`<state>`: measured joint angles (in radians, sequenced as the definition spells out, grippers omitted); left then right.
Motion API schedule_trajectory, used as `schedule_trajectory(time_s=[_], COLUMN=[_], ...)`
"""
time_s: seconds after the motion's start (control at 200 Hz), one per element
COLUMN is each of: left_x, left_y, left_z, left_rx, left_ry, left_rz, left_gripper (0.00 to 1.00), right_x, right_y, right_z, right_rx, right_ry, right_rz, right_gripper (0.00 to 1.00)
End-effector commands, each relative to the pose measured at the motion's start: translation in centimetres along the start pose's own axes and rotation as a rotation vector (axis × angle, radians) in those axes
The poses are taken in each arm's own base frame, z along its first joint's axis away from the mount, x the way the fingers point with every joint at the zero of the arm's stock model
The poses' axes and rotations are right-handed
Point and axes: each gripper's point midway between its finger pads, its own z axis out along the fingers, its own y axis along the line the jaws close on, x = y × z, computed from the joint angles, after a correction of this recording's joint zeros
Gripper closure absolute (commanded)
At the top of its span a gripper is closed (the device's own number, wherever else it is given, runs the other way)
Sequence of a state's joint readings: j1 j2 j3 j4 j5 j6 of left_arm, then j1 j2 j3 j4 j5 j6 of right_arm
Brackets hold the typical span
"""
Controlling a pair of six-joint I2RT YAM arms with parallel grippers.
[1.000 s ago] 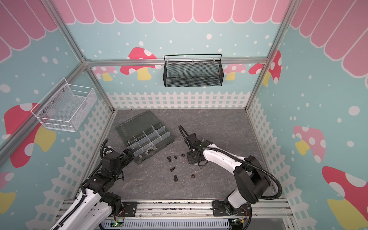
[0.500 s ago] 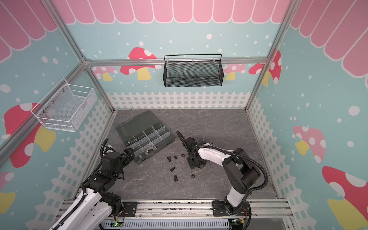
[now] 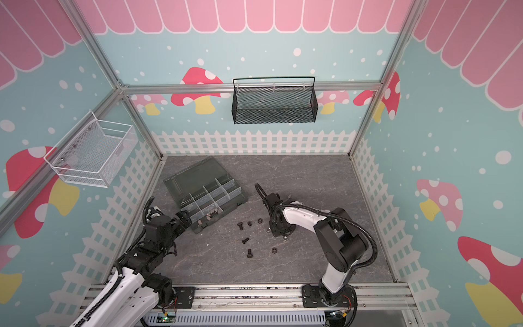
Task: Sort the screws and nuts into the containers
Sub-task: 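Lower the right gripper onto a silver bolt and close on it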
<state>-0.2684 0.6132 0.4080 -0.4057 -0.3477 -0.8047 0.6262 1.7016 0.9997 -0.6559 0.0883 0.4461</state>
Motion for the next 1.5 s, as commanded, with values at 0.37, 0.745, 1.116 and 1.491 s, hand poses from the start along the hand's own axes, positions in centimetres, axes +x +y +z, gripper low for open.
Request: schedule_trajectory(time_s=[0.37,0.745,1.116,1.491], left_x=[0.0,-0.1,-0.1,0.1], left_y=[0.4,0.4,0.5,0.4], left_z=[0.1,-0.2,-0.2,0.0], left_rx=[-0.002,0.003,0.0,0.003], left_ry=[-0.011,-0.017,-0.017,-0.014], left_rz=[-0.025,-0.027,-0.032,-0.047], left_gripper=[0.0,0.0,0.0,0.0], right_x=[3.1,3.3,2.0,-3.8], right_y=[2.2,0.3,0.8,2.4], right_z=[-0.3,1.1,-0.9,-7.2], right_rx=[-0.16,-0.048,-0.085,-0.136], right_ry=[0.073,0.066,0.003,-0.22], right_rz=[-0.003,0.04,0.053,0.069], right_gripper=[0.53,0.62,0.9,0.98])
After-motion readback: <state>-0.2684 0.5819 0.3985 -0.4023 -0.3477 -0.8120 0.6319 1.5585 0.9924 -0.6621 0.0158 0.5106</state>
